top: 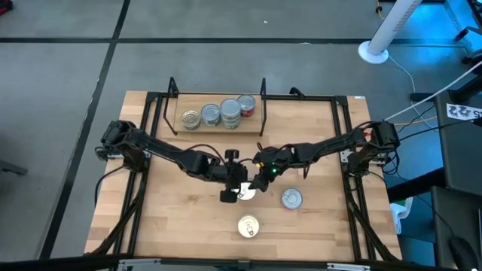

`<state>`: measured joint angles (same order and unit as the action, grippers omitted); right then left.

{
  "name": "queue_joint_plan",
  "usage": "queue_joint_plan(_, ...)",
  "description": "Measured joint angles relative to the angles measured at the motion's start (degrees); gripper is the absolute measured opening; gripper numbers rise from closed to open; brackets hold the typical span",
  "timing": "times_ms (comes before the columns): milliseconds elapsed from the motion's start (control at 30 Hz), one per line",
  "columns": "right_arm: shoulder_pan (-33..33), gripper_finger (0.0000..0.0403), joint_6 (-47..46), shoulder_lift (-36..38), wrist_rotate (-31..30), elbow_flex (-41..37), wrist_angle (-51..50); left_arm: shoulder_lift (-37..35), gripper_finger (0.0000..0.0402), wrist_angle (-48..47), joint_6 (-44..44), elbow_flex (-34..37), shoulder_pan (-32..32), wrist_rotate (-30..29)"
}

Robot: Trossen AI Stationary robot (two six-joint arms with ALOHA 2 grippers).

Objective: Stack canned seafood by type on shelf
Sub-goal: Stack the blue tuna can on top of the other blue tuna can on the shelf

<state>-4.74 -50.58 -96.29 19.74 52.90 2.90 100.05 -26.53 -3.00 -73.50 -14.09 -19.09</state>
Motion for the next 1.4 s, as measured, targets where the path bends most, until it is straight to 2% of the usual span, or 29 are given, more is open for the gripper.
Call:
queue_joint_plan(200, 3.51, 0.0177, -6.54, 0.00, 5.96, 0.00, 4.55, -2.18, 0.0192, -14.29, 11.57, -6.96, -2.24, -0.07)
queue_joint_plan(433, 8.91, 0.0176, -19.29, 0.00, 16.86, 0.00, 18.15, -3.23, 0.0204, -26.60, 20.29, -13.73, -6.66, -4.84)
queue_joint_plan(600, 12.65, 0.0177, -26.98, -0.09, 22.49, 0.00, 23.00, -3.30, 0.0203, -29.10, 26.32, -14.81, -10.75, -19.32)
queue_joint_plan(733, 14.89, 0.0176, -28.52, -0.09, 23.94, 0.00, 23.48, -3.25, 0.0205, -30.11, 30.04, -14.76, -13.69, -28.94)
queue_joint_plan(1000, 17.64, 0.0176, -28.69, -0.04, 24.89, 0.00, 24.67, -3.25, 0.0194, -30.11, 28.84, -14.74, -17.97, -41.94)
queue_joint_plan(1200, 17.54, 0.0176, -32.59, -0.04, 24.92, 0.00, 32.37, -3.25, 0.0192, -30.46, 23.18, -14.72, -19.39, -42.36)
queue_joint_plan(1400, 17.52, 0.0175, -36.48, -0.04, 25.01, 0.00, 39.31, -3.23, 0.0193, -30.48, 22.97, -14.70, -20.04, -42.46)
